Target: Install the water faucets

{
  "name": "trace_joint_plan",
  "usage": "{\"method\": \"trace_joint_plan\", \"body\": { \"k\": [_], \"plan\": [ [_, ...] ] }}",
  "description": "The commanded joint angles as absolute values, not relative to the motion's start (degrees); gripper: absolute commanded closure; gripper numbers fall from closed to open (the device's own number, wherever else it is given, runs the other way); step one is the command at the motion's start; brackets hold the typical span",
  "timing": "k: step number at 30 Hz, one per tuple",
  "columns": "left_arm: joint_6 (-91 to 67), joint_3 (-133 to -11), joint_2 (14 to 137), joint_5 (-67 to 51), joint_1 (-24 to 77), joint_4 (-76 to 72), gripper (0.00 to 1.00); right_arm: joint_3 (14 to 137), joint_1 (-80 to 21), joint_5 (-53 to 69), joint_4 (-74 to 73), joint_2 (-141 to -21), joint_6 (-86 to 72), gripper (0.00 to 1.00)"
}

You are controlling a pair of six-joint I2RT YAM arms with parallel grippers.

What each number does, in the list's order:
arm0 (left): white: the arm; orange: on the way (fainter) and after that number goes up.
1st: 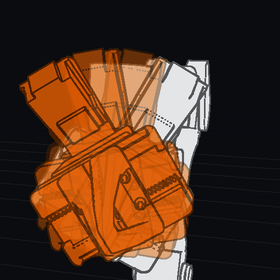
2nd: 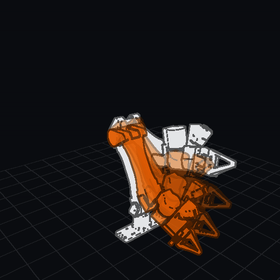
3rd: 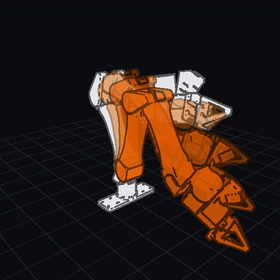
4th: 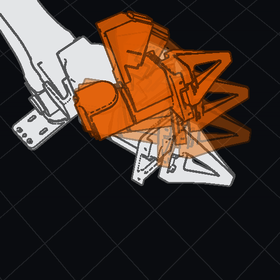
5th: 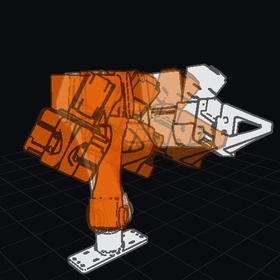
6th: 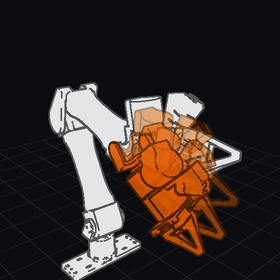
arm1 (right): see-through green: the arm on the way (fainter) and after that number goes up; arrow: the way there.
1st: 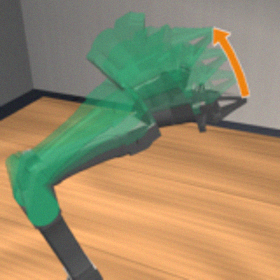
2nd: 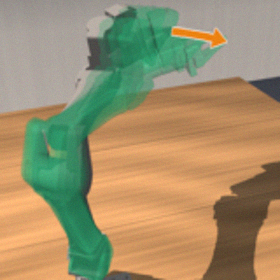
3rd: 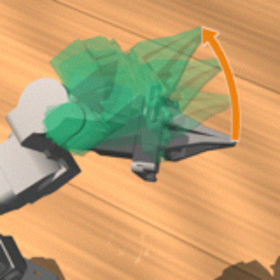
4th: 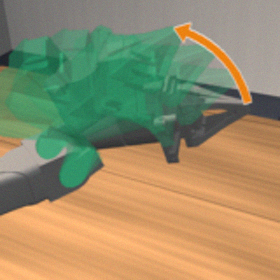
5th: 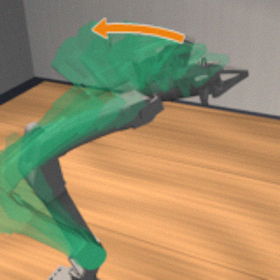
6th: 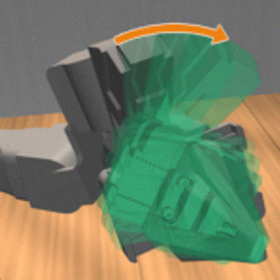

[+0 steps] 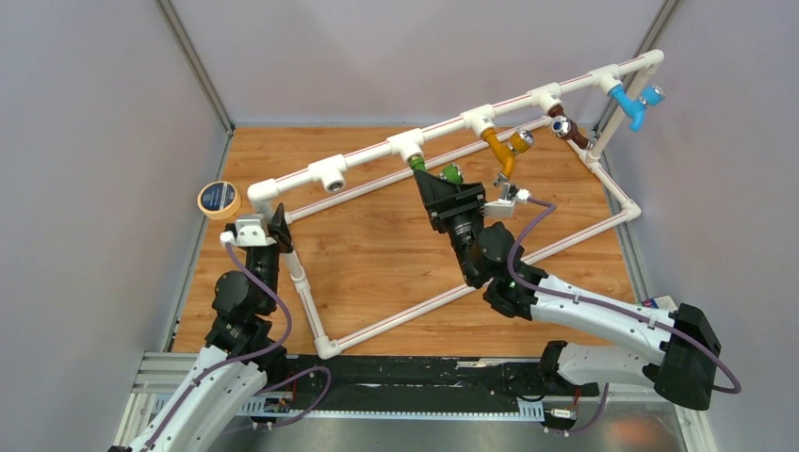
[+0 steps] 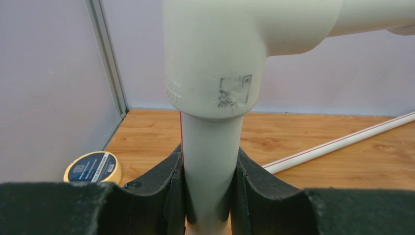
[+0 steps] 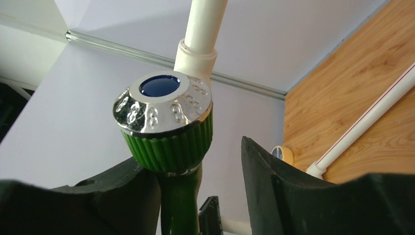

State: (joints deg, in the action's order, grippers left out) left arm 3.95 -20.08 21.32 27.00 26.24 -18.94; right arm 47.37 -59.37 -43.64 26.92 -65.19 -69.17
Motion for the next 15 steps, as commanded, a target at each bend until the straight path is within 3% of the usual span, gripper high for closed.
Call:
{"method": "trace_joint_plan", "body": {
  "k": [1,9,15],
  "plan": [
    [2.63,-19.6,20.74,29.0,26.19,-18.11,1.0,43.07,-56.34,-50.1,30.58,-62.5,-60.92,0.39],
    [2.9,-19.6,20.66,29.09,26.19,-18.02,1.0,38.59,-56.43,-42.55,38.67,-58.01,-49.15,0.23],
    [3.16,-19.6,20.48,29.09,26.19,-17.75,1.0,36.57,-56.43,-36.58,36.65,-51.51,-34.75,0.2]
  ]
}}
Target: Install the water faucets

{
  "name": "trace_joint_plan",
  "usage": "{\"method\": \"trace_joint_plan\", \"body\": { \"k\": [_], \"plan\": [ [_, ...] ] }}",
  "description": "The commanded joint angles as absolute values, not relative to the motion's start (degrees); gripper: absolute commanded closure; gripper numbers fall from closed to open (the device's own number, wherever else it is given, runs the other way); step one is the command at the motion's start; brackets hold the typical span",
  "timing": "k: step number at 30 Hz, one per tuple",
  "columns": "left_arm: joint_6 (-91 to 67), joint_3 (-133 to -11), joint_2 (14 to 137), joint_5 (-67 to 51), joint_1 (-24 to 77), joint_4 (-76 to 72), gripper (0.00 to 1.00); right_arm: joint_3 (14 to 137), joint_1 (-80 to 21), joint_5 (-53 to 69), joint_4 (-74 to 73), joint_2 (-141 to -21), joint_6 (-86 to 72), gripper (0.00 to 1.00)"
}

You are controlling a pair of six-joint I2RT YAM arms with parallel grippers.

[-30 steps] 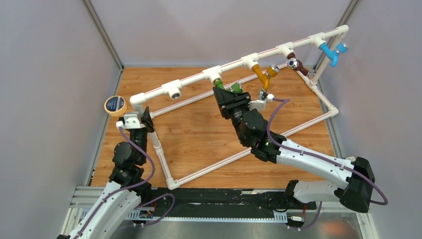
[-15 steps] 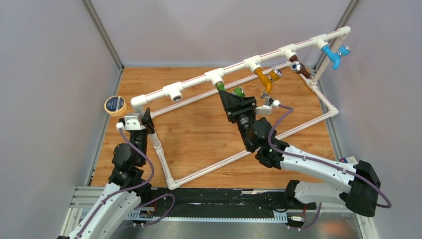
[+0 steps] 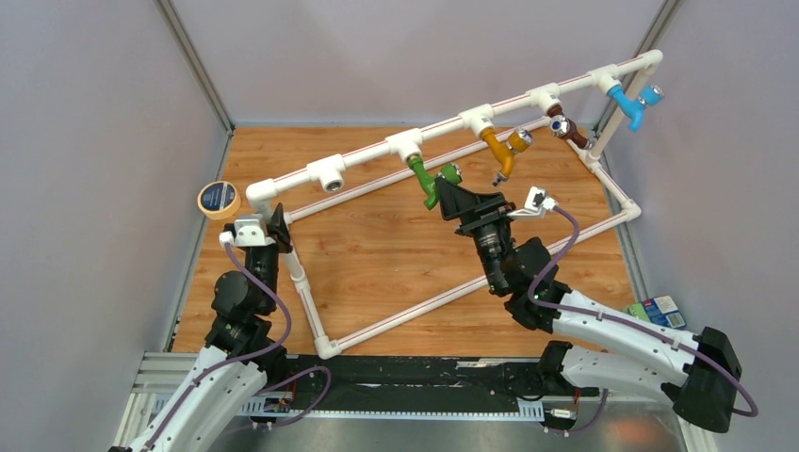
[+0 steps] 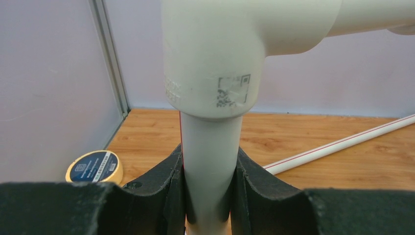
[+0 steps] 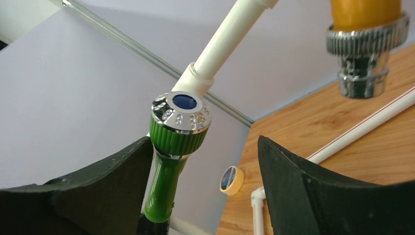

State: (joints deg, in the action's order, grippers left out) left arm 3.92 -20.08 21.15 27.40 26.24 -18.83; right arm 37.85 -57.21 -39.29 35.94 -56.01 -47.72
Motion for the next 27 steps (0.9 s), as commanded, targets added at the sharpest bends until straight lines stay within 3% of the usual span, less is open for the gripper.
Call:
{"method": "trace_joint_plan", "body": {
  "k": [1,5,9,13,17,21,27],
  "plan": [
    [3.16,-19.6,20.48,29.18,26.1,-17.84,1.0,36.39,-56.51,-35.0,35.78,-50.11,-31.85,0.19],
    [3.43,-19.6,20.65,29.09,26.19,-17.75,1.0,36.74,-56.43,-25.16,29.64,-44.49,-15.06,0.18],
    [3.51,-19.69,20.83,28.74,26.19,-17.75,1.0,39.71,-56.51,-8.66,16.65,-38.86,18.27,0.19],
    [3.6,-19.78,20.92,28.57,26.19,-17.67,1.0,45.52,-56.43,-5.71,1.7,-38.75,50.02,0.16],
    [3.6,-19.86,21.18,28.48,26.19,-17.58,1.0,47.28,-56.43,-4.48,0.79,-41.12,73.95,0.16],
    [3.6,-19.95,21.27,28.56,26.19,-17.4,1.0,49.74,-56.6,-5.8,0.18,-45.87,91.46,0.16],
    [3.6,-19.95,21.09,28.48,26.19,-17.31,1.0,52.64,-56.69,-7.12,0.26,-51.32,101.5,0.18]
  ]
}}
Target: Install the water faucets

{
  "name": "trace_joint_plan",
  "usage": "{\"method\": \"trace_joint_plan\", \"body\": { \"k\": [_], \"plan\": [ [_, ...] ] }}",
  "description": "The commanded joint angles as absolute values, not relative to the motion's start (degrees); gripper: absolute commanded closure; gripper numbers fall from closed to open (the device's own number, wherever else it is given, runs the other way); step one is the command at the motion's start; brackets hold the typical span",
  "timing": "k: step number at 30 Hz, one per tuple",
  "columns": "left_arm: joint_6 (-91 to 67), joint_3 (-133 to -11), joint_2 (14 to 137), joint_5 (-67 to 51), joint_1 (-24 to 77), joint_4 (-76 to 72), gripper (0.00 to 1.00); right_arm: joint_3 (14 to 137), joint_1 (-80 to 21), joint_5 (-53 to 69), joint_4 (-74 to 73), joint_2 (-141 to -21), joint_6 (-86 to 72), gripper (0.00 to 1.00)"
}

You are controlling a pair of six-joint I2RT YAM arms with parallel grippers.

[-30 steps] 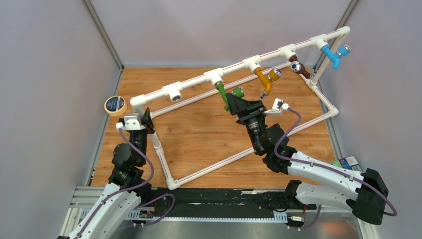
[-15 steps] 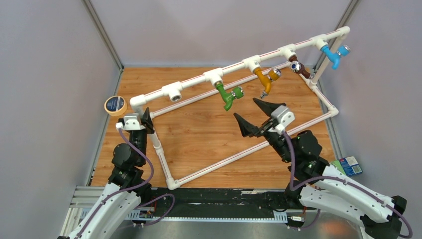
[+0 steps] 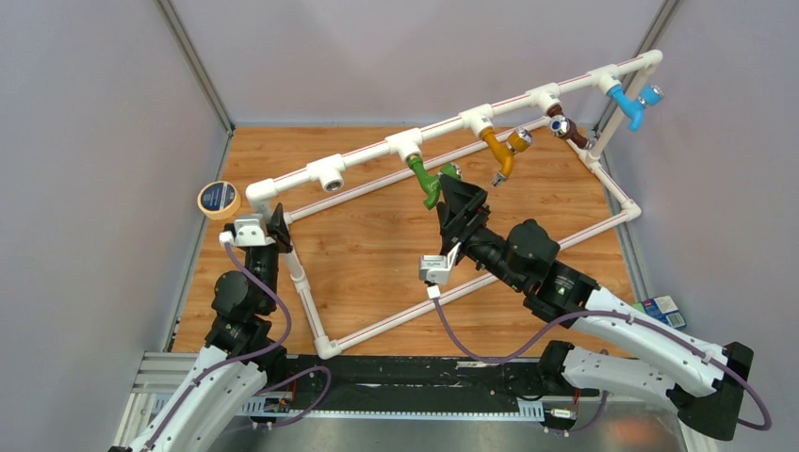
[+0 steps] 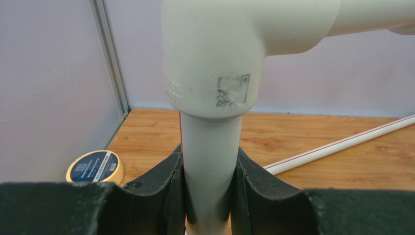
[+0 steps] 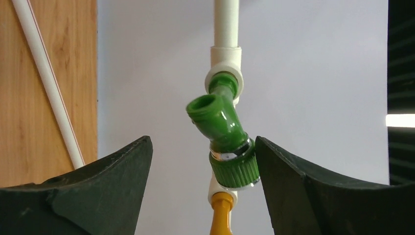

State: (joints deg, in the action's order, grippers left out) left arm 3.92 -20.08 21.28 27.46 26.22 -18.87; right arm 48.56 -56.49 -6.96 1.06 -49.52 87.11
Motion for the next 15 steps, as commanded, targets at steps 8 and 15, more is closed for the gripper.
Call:
{"method": "trace_joint_plan", "body": {
  "k": [8,15],
  "plan": [
    [3.52,-19.86,20.92,28.3,26.1,-17.4,1.0,55.1,-56.78,-9.84,2.72,-57.65,106.96,0.28],
    [3.43,-19.86,20.74,28.12,26.1,-17.4,1.0,57.21,-56.51,-11.07,2.9,-61.43,108.37,0.37]
  ]
}}
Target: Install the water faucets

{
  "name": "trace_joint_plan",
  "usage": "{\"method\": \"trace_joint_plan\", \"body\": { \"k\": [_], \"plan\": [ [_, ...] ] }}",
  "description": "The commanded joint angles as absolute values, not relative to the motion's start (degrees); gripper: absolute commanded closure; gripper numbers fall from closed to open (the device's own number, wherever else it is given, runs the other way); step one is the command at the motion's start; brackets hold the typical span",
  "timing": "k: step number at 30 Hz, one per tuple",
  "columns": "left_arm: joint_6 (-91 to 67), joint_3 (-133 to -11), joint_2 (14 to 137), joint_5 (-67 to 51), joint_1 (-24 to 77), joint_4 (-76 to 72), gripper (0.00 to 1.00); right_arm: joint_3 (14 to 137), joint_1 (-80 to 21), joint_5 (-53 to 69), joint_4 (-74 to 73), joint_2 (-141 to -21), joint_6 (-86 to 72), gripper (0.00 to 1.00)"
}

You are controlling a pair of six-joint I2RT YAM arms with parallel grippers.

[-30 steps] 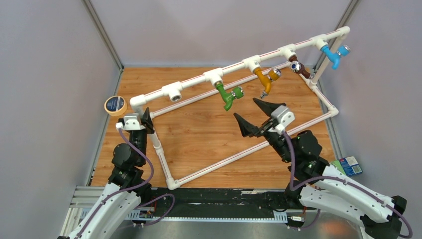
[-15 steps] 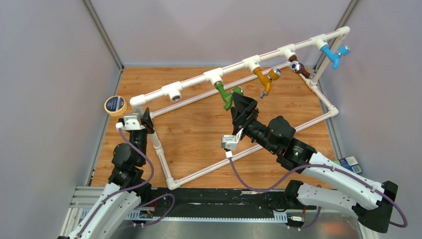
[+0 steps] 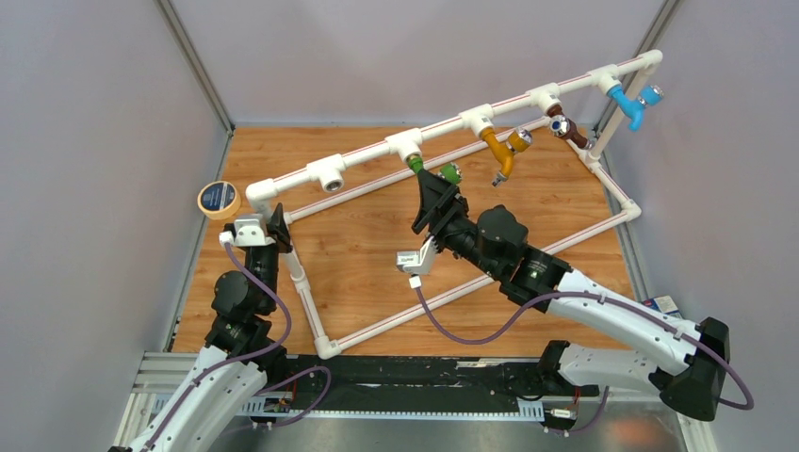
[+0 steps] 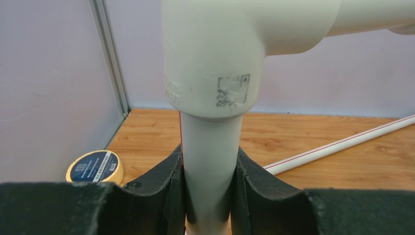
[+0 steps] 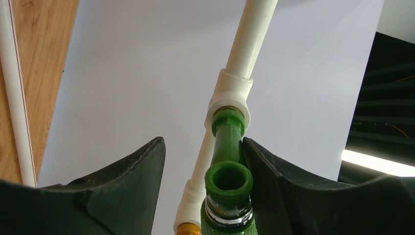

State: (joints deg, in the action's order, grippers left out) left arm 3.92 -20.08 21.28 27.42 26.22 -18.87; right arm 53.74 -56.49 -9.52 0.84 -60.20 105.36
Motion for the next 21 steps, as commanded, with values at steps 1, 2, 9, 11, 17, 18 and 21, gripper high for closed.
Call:
{"method": "trace_joint_plan", "body": {
  "k": [1,2,9,11,17,18,21],
  "plan": [
    [3.34,-19.86,20.74,28.12,26.28,-17.4,1.0,57.3,-56.43,-11.34,3.07,-61.96,108.37,0.37],
    [3.25,-19.86,20.74,28.04,26.19,-17.4,1.0,57.57,-56.34,-11.6,3.16,-62.48,108.54,0.38],
    [3.08,-19.86,20.57,27.86,26.19,-17.4,1.0,58.1,-55.02,-13.01,6.94,-65.12,109.34,0.48],
    [3.08,-19.86,20.48,27.69,26.19,-17.31,1.0,57.57,-54.67,-13.01,8.25,-65.74,109.16,0.51],
    [2.9,-19.86,20.22,27.86,26.19,-17.23,1.0,55.81,-54.58,-13.8,13.09,-67.94,106.71,0.78],
    [2.99,-19.86,20.3,27.77,26.19,-17.23,1.0,55.64,-54.67,-13.8,13.62,-68.2,105.74,0.84],
    [2.9,-19.86,20.21,27.77,26.1,-17.23,1.0,54.76,-55.37,-13.45,17.3,-68.99,100.22,1.0]
  ]
}}
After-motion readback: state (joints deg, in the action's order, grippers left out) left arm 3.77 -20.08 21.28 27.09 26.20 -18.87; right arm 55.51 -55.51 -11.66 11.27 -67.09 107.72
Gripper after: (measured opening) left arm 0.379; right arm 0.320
